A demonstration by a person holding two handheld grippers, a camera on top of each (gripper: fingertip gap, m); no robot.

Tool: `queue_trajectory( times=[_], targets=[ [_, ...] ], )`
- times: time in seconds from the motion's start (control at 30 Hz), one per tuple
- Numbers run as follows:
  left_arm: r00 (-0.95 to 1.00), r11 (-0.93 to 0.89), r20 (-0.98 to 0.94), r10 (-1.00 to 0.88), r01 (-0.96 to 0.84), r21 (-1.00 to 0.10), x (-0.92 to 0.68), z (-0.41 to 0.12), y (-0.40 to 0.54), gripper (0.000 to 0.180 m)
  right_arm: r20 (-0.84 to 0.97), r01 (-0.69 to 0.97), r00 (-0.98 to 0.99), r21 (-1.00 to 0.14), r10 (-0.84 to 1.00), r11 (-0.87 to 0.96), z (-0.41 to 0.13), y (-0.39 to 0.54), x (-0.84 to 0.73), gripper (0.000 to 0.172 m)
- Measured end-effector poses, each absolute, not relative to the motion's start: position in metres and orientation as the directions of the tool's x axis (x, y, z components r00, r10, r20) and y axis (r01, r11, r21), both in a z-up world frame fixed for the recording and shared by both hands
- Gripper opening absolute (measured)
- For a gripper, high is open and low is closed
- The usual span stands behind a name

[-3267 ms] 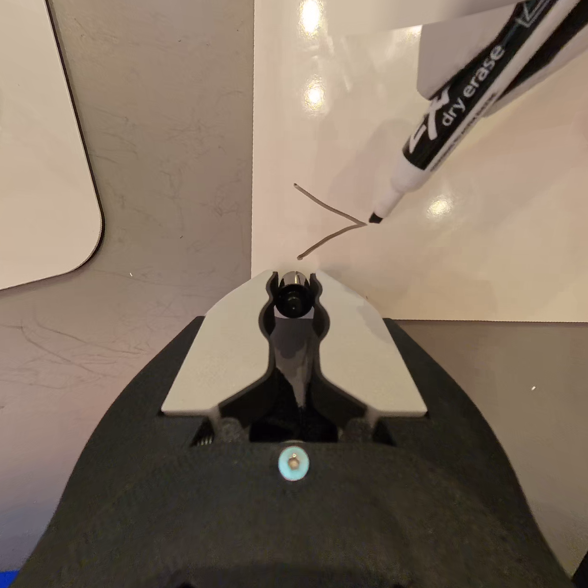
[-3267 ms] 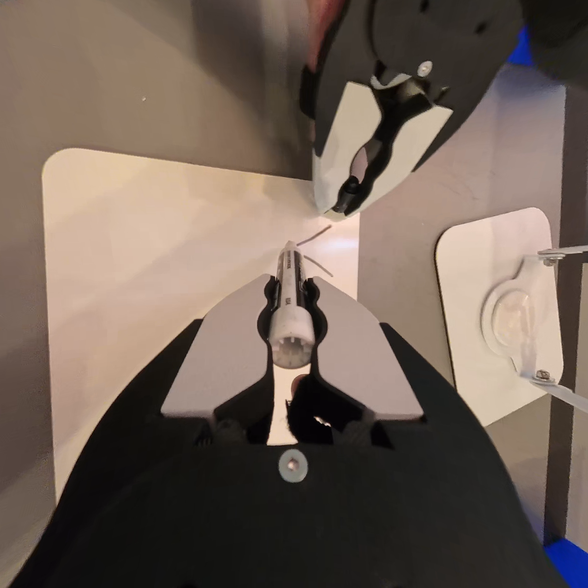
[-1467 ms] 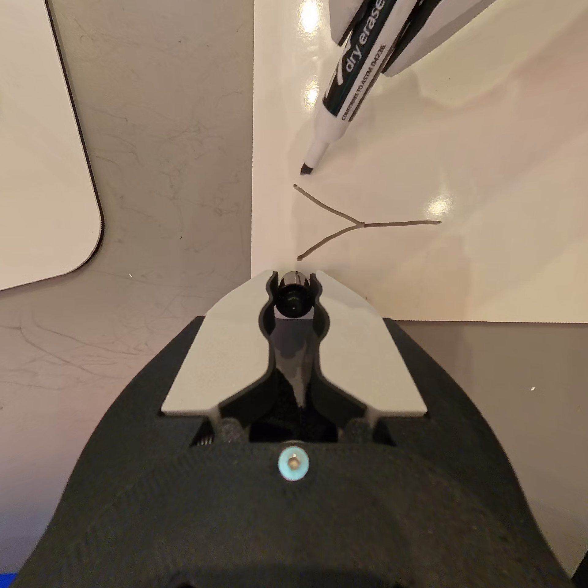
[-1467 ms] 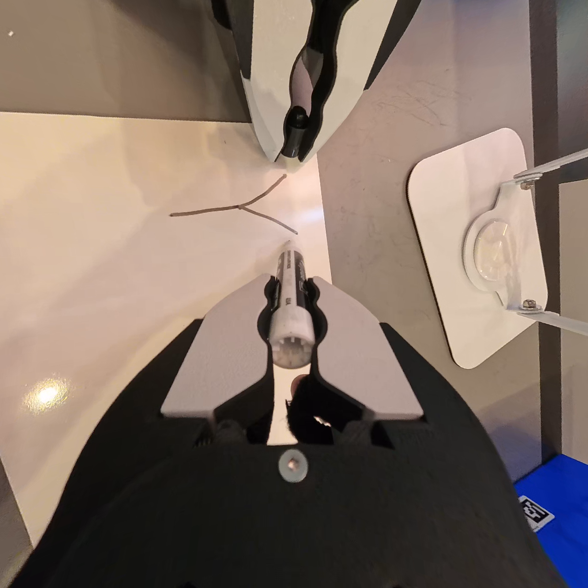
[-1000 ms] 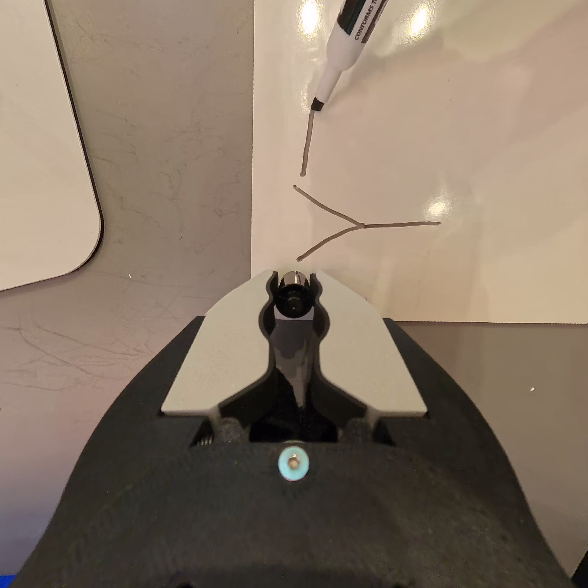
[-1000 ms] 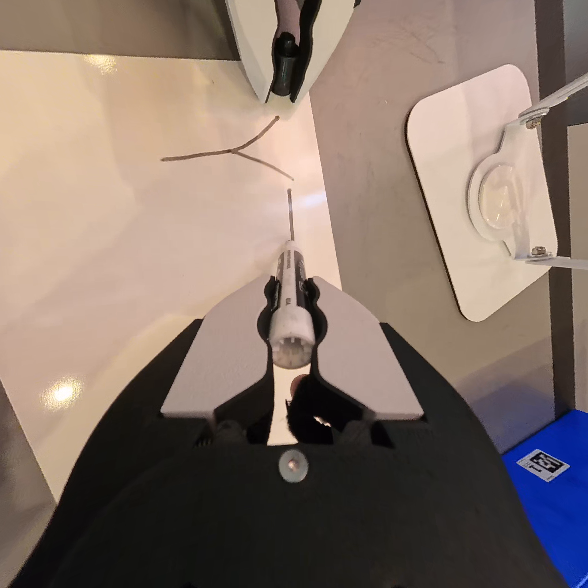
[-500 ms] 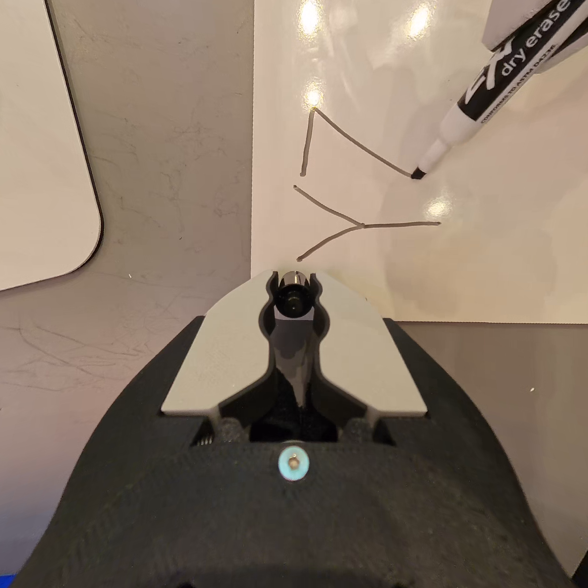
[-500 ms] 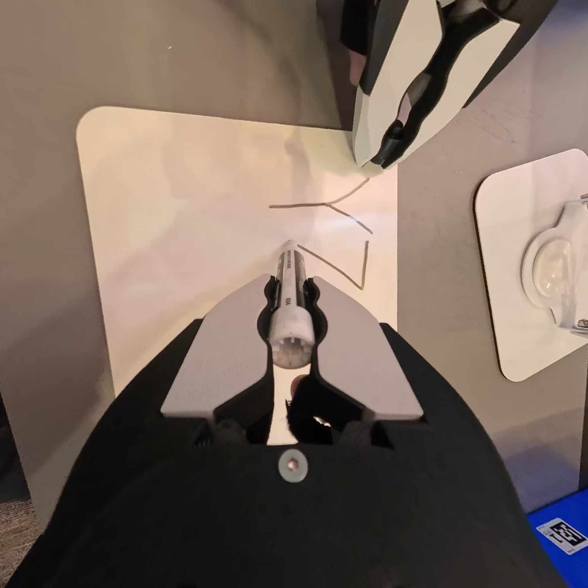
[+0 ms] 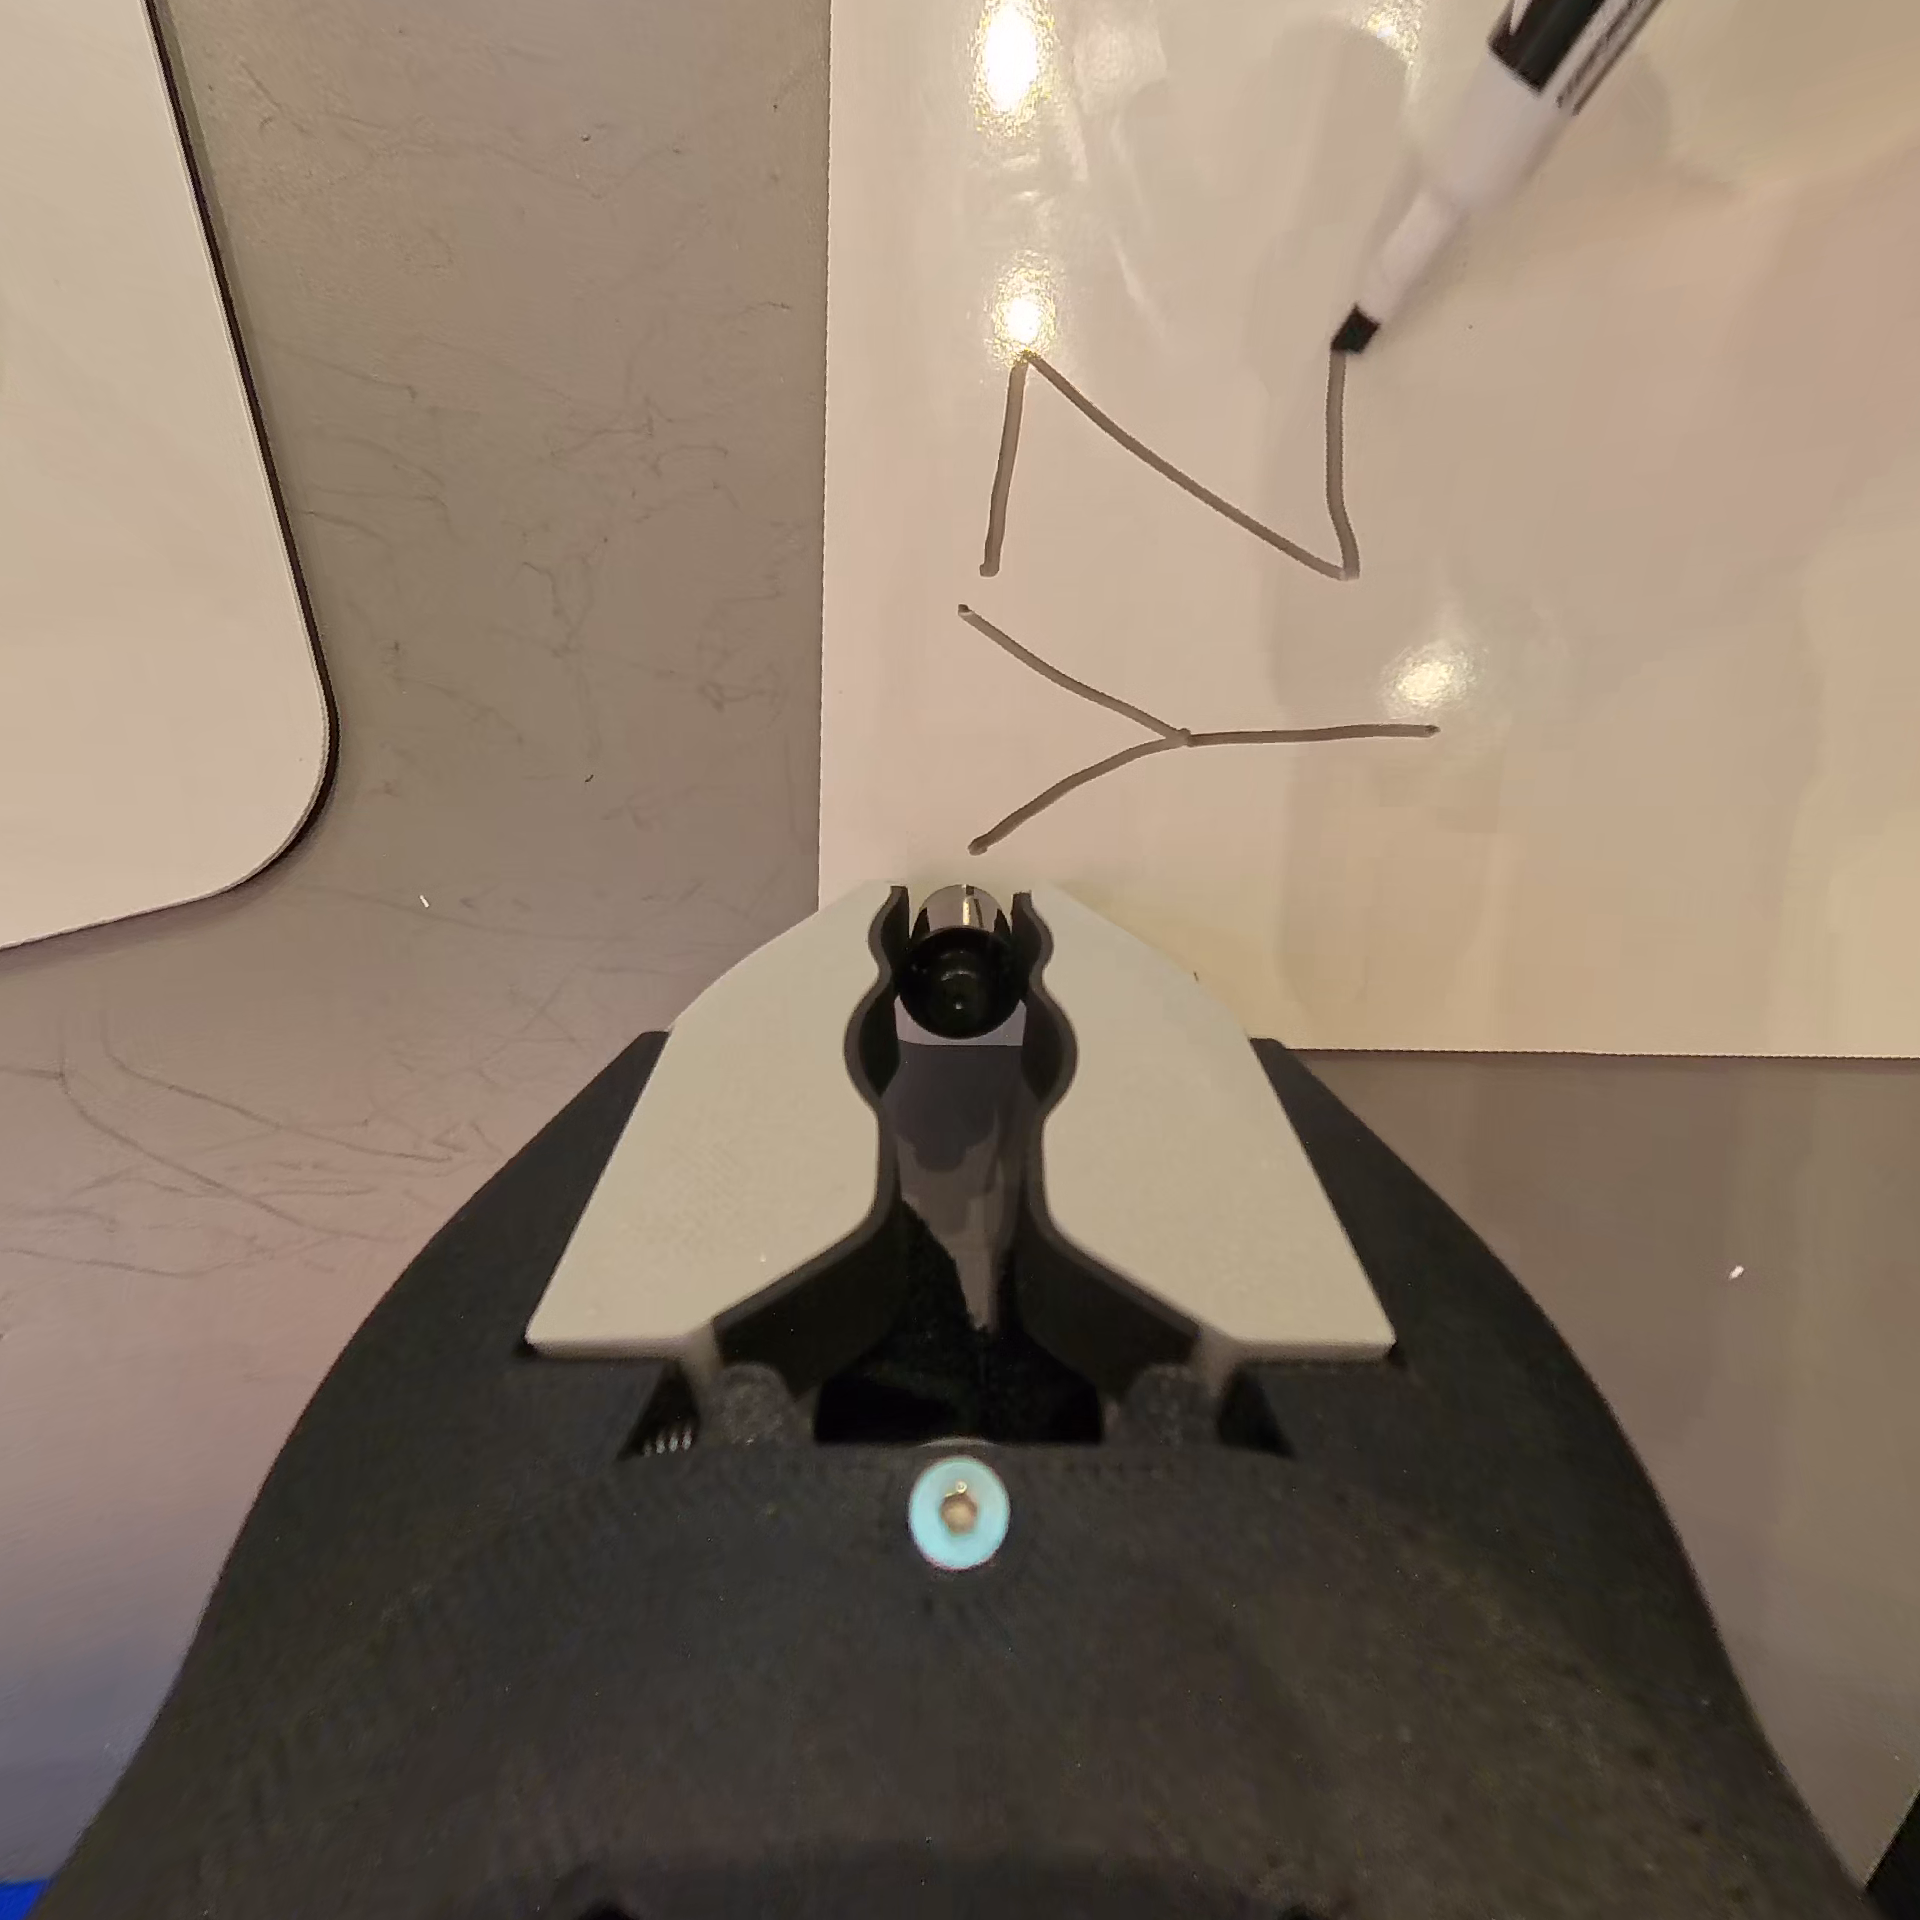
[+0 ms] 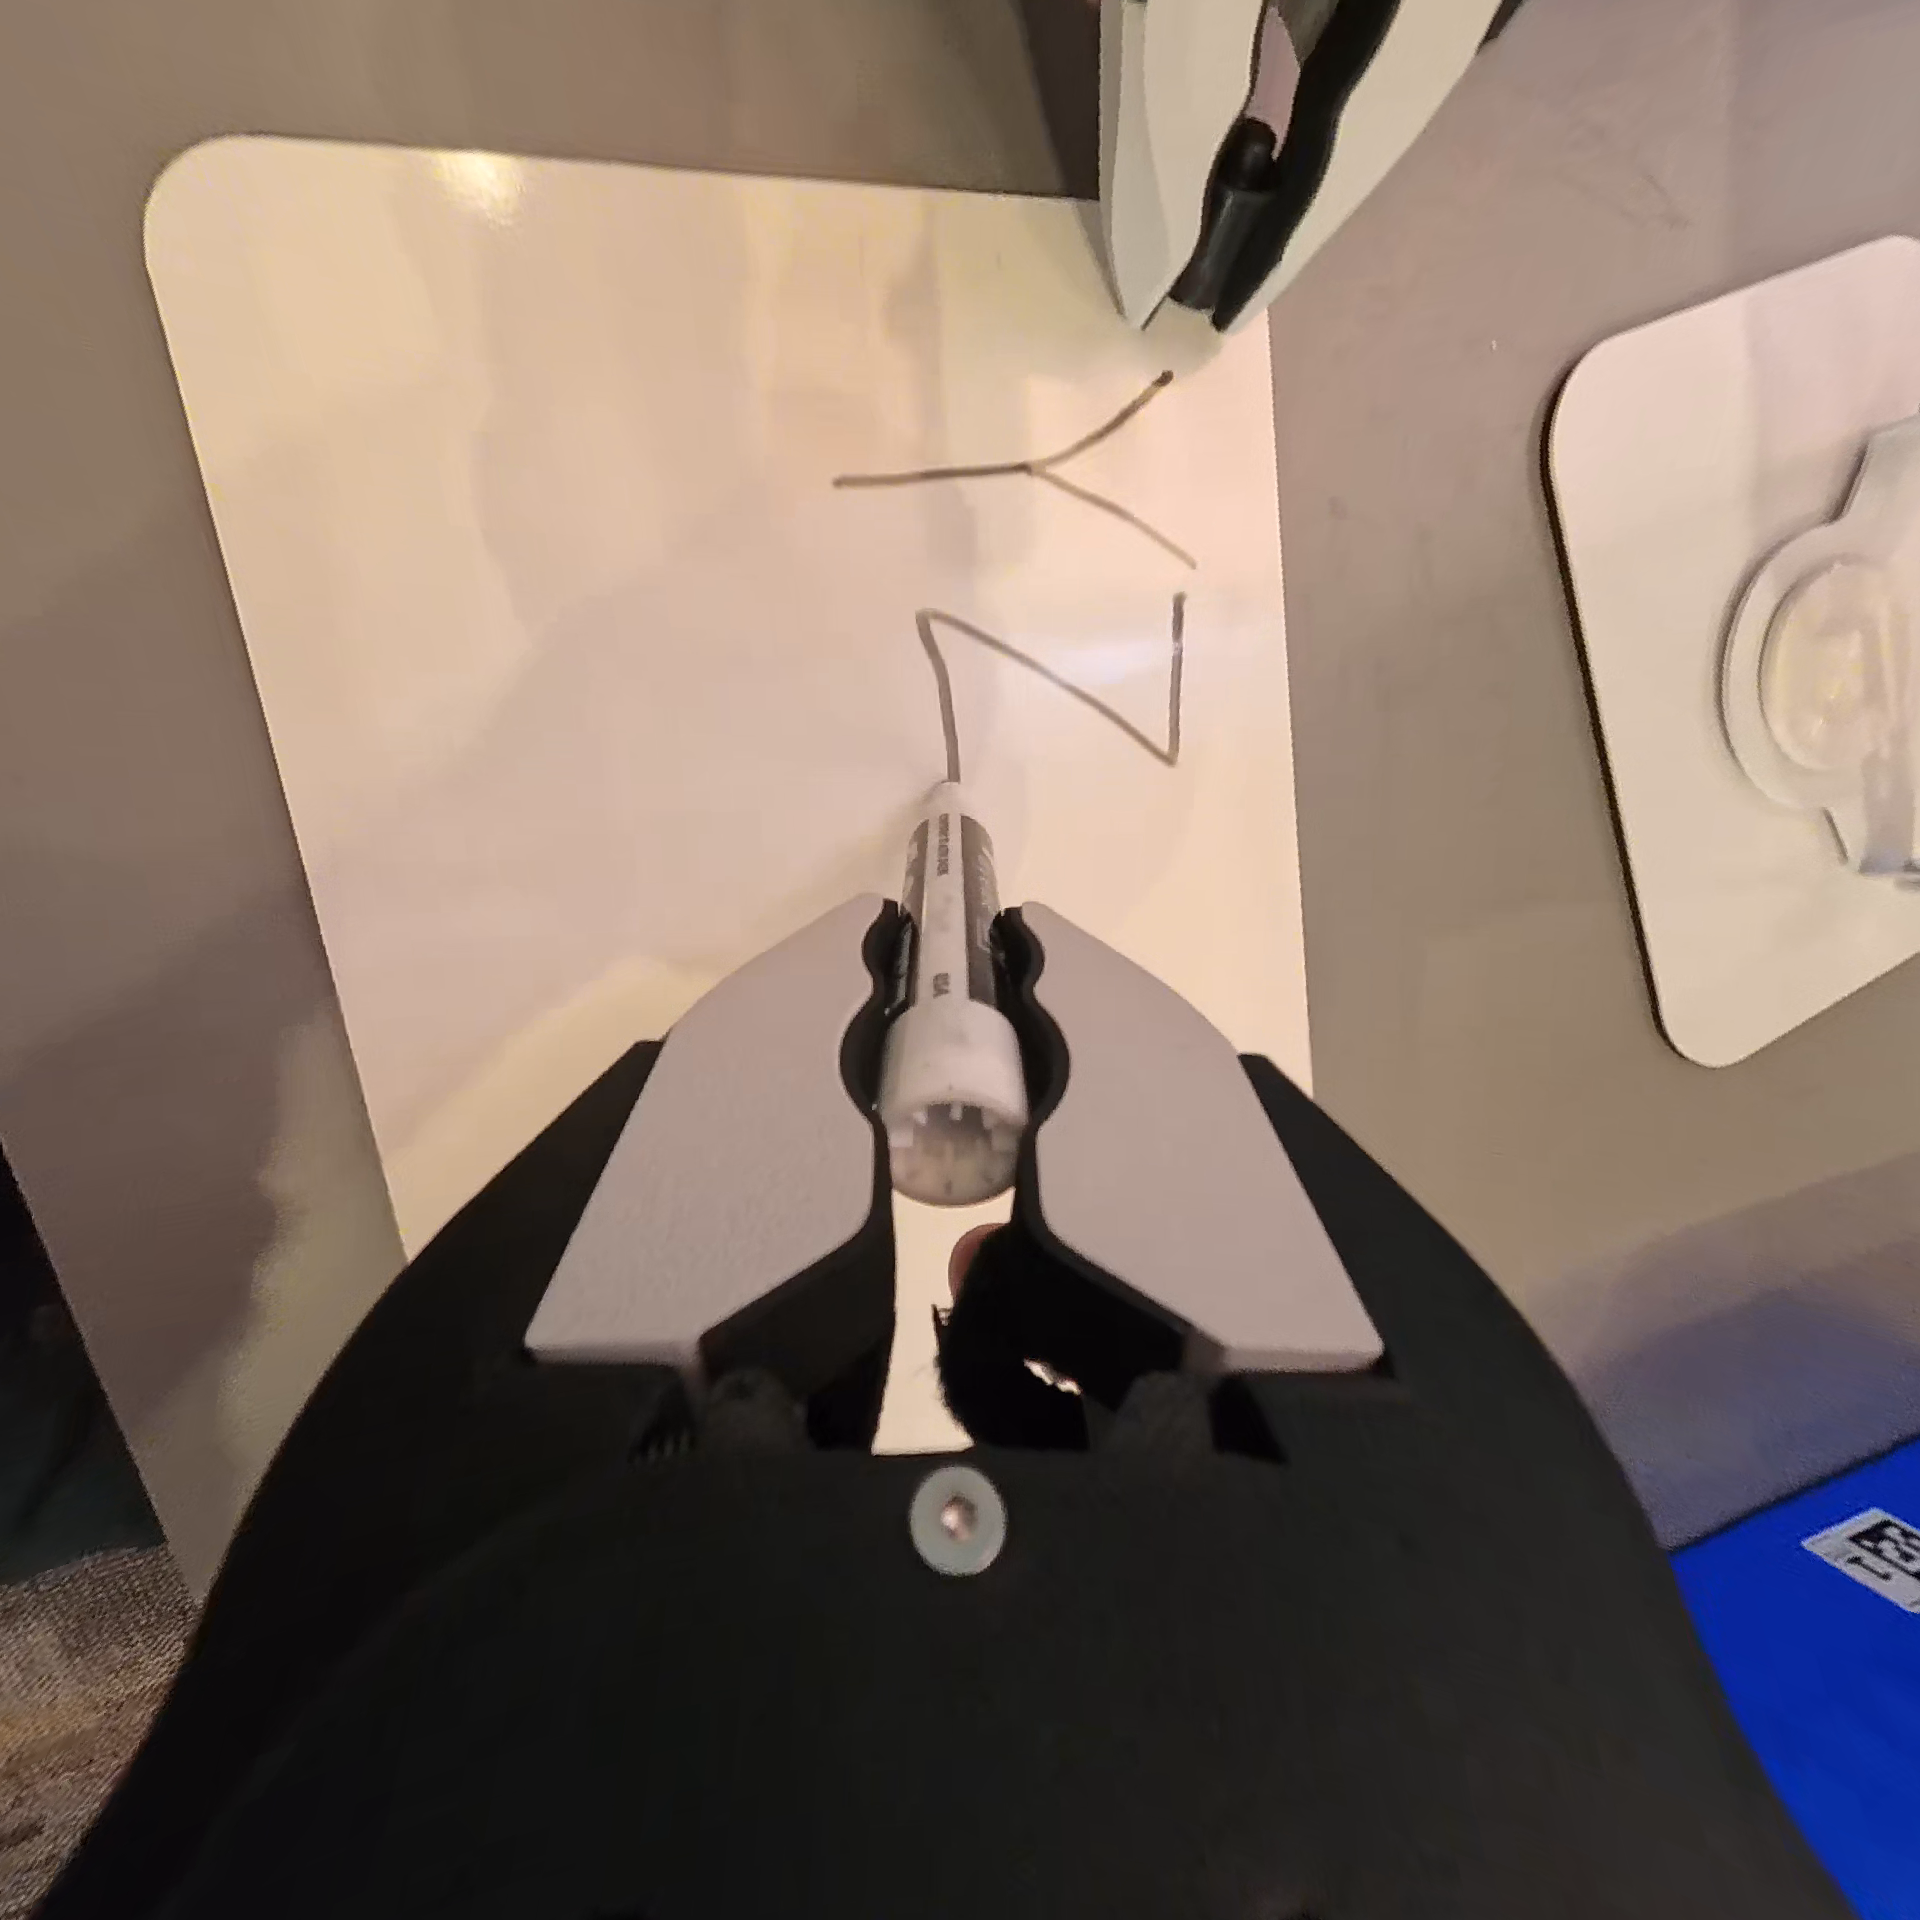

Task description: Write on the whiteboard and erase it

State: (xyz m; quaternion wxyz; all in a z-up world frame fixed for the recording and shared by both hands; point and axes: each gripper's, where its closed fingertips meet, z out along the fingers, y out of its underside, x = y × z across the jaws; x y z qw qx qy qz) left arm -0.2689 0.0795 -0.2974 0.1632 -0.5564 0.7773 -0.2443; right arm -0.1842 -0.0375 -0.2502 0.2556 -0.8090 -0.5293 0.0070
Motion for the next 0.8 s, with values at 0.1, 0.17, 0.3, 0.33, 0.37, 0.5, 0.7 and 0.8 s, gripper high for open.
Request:
queue_trajectory(
  times=[0.1, 0.17, 0.3, 0.33, 0.37, 0.5, 0.7, 0.8],
  targets=[
    [-0.328, 0.261, 0.019, -0.945, -0.785, -0.561, -0.269, -0.297, 0.079, 0.019, 0.256, 0.846, 0.452, -0.427, 0.854, -0.320, -0.250, -0.039, -0.181, 0.020],
    [-0.327, 0.260, 0.020, -0.945, -0.785, -0.562, -0.269, -0.297, 0.079, 0.019, 0.270, 0.844, 0.458, -0.432, 0.847, -0.319, -0.247, -0.036, -0.180, 0.020],
    [-0.327, 0.260, 0.020, -0.945, -0.785, -0.562, -0.269, -0.297, 0.079, 0.019, 0.287, 0.812, 0.505, -0.478, 0.814, -0.335, -0.236, -0.022, -0.173, 0.020],
    [-0.327, 0.260, 0.020, -0.945, -0.785, -0.562, -0.269, -0.297, 0.079, 0.019, 0.301, 0.811, 0.513, -0.476, 0.804, -0.340, -0.235, -0.017, -0.169, 0.020],
    [-0.327, 0.260, 0.020, -0.945, -0.785, -0.562, -0.269, -0.297, 0.079, 0.019, 0.311, 0.808, 0.523, -0.475, 0.794, -0.347, -0.235, -0.012, -0.164, 0.020],
    [-0.327, 0.260, 0.019, -0.945, -0.785, -0.562, -0.269, -0.297, 0.079, 0.019, 0.327, 0.804, 0.544, -0.466, 0.772, -0.369, -0.239, 0.001, -0.152, 0.020],
    [-0.327, 0.259, 0.020, -0.945, -0.785, -0.562, -0.269, -0.297, 0.080, 0.019, 0.334, 0.797, 0.563, -0.460, 0.756, -0.391, -0.246, 0.011, -0.142, 0.020],
    [-0.327, 0.259, 0.021, -0.945, -0.785, -0.563, -0.269, -0.297, 0.080, 0.019, 0.329, 0.804, 0.556, -0.445, 0.764, -0.394, -0.251, 0.010, -0.142, 0.020]
  ],
)
